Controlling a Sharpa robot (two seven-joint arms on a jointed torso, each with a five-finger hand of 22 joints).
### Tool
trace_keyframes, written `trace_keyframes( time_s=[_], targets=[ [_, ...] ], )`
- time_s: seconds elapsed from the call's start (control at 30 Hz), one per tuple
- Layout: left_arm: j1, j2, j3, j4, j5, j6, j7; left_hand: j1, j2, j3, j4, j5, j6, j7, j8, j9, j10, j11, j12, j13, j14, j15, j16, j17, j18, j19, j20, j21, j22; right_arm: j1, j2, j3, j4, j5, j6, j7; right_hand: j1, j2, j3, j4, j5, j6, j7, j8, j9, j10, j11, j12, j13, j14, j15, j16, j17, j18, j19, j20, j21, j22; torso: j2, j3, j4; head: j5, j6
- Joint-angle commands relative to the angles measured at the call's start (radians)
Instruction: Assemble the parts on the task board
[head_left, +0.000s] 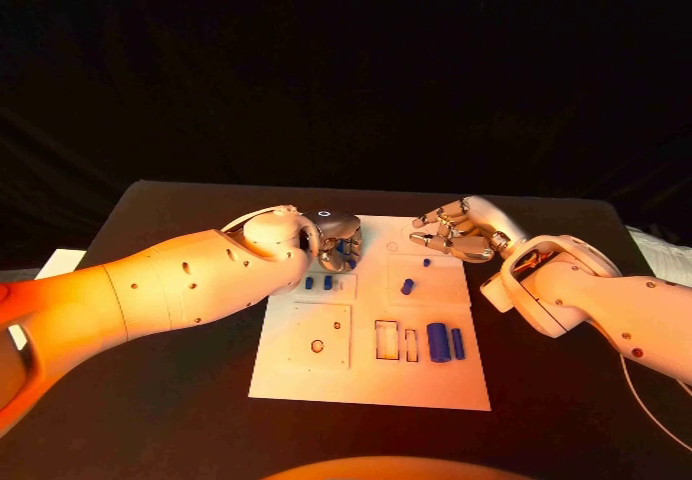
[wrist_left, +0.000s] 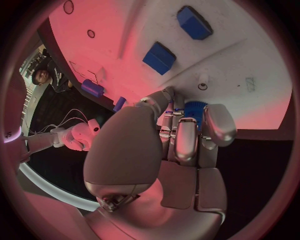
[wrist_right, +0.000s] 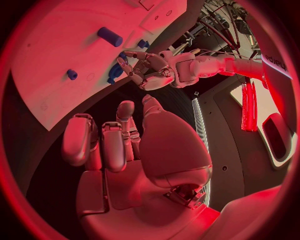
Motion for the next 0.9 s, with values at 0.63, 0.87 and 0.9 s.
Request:
trace_keyframes(
  time_s=[0.63, 0.87, 0.9],
  targets=[
    [0.004, -0.134, 0.054, 0.12, 0.173, -0.044, -0.05, -0.018, 0.003, 0.001, -0.007, -0.004, 0.017, -0.001, 0.005, 0.0, 0.021, -0.001, -0.014, 0.002, 0.03, -0.01, -0.005, -0.012, -0.011, 0.008, -0.003, 0.015, 0.009, -0.001, -0.004, 0.0, -0.002, 0.001, 0.013, 0.005, -0.003, 0.016, -0.008, 0.004, 0.005, 0.006, 0.0, 0.003, -0.001, -0.004, 0.0, 0.0, 0.0, 0.048, 0.001, -0.003, 0.01, 0.006, -0.006, 0.0, -0.004, 0.0, -0.001, 0.0002, 0.0023, 0.004, 0.017],
    [0.005, -0.158, 0.055, 0.114, 0.163, 0.02, -0.076, -0.02, 0.0, 0.001, -0.009, -0.004, 0.018, 0.0, 0.003, -0.001, 0.022, -0.001, -0.018, 0.002, 0.03, -0.01, -0.006, -0.016, -0.011, 0.008, -0.003, 0.016, 0.011, -0.003, -0.006, 0.0, -0.005, 0.001, 0.012, 0.004, -0.003, 0.016, -0.008, 0.004, 0.005, 0.006, 0.0, 0.003, -0.001, -0.004, 0.0, 0.0, 0.0, 0.048, 0.001, -0.003, 0.01, 0.006, -0.006, 0.0, -0.004, 0.0, -0.001, -0.0009, 0.0031, 0.008, 0.014],
    [0.005, -0.159, 0.054, 0.111, 0.161, 0.027, -0.079, -0.021, 0.0, 0.001, -0.009, -0.004, 0.017, 0.0, 0.002, -0.002, 0.022, 0.0, -0.019, 0.002, 0.03, -0.01, -0.006, -0.017, -0.011, 0.008, -0.003, 0.017, 0.011, -0.003, -0.005, 0.0, -0.005, 0.001, 0.012, 0.004, -0.003, 0.016, -0.008, 0.004, 0.005, 0.006, 0.0, 0.003, -0.001, -0.004, 0.0, 0.0, 0.0, 0.048, 0.001, -0.003, 0.01, 0.006, -0.006, 0.0, -0.004, 0.0, -0.001, -0.001, 0.0021, 0.008, 0.014]
  ],
)
